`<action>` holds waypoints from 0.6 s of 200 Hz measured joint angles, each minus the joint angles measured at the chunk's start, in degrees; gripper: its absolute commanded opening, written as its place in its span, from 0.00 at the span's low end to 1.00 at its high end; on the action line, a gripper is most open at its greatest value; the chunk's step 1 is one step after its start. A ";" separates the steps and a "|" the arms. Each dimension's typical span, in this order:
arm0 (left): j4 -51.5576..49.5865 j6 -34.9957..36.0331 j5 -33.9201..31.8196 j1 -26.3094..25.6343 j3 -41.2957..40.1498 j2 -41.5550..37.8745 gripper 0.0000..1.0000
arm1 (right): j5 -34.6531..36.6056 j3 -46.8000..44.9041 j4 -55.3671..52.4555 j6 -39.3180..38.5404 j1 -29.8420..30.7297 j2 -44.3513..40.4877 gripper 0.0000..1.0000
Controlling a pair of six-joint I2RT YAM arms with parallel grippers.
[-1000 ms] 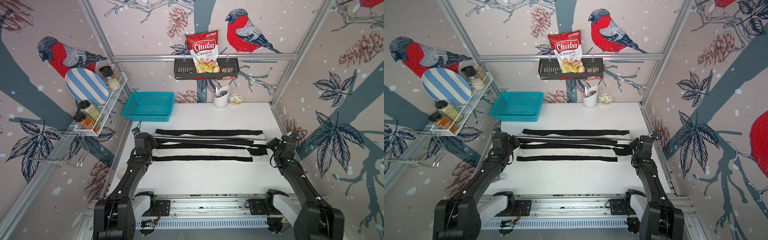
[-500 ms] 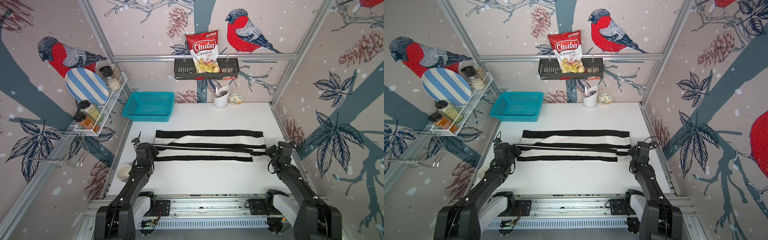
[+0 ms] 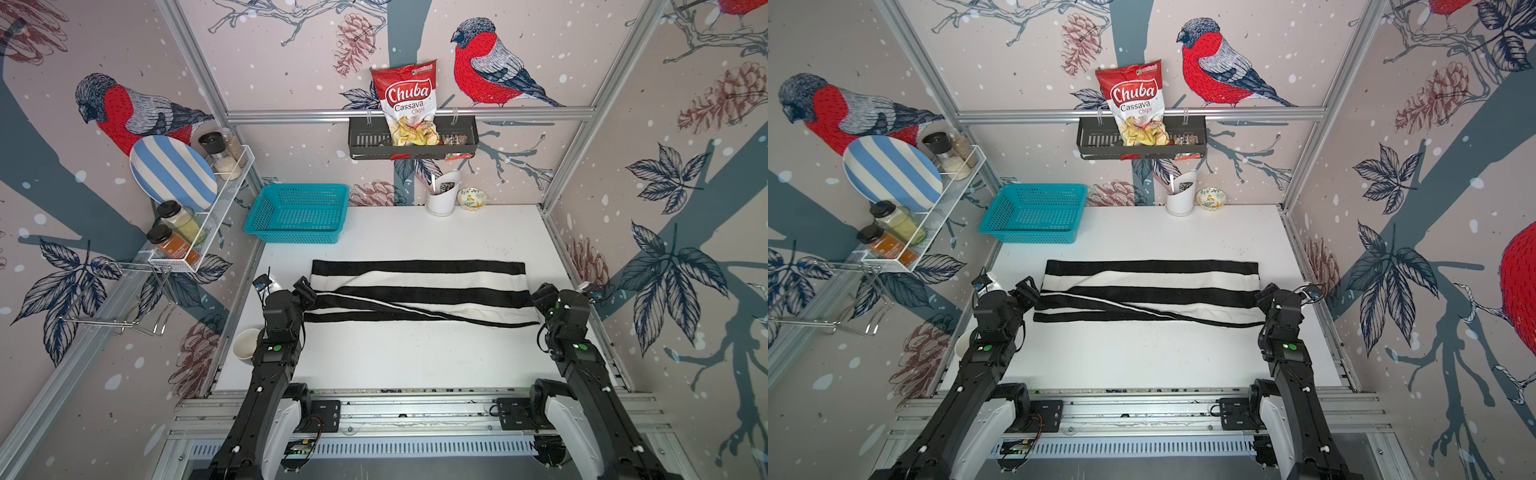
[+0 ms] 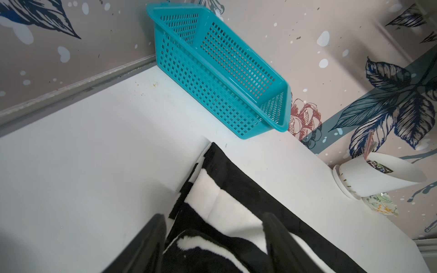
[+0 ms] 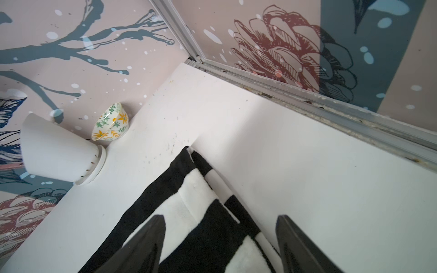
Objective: Roll up the pillowcase
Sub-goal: Fold the pillowcase at the center of the board, then adjust the pillowcase at the center of the board.
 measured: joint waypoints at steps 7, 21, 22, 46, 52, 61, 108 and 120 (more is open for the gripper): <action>-0.22 0.09 0.44 -0.02 0.74 0.76 0.67 | -0.02 0.46 0.13 -0.20 1.07 1.27 0.76; -0.17 0.90 0.81 -0.15 2.43 3.69 0.63 | -0.02 1.99 0.35 -1.22 3.80 5.09 0.73; -0.15 0.96 0.83 -0.17 2.56 3.93 0.63 | -0.07 2.23 0.37 -1.27 4.31 5.75 0.73; 0.35 3.10 2.89 -0.55 6.97 12.31 0.63 | -0.44 5.27 1.53 -2.75 10.75 13.49 0.67; 0.74 3.65 3.61 -0.59 8.37 14.73 0.62 | -0.50 6.05 2.19 -2.78 12.22 15.76 0.63; 1.51 4.22 4.31 -0.63 10.40 18.49 0.61 | -1.22 7.04 3.02 -2.78 14.01 18.93 0.62; 3.10 2.16 10.29 -1.70 15.04 32.94 0.59 | -3.30 10.64 5.09 -2.73 17.40 32.00 0.67; 2.32 0.79 11.21 -2.16 14.78 34.34 0.59 | -3.17 10.67 4.98 -2.71 17.31 33.18 0.71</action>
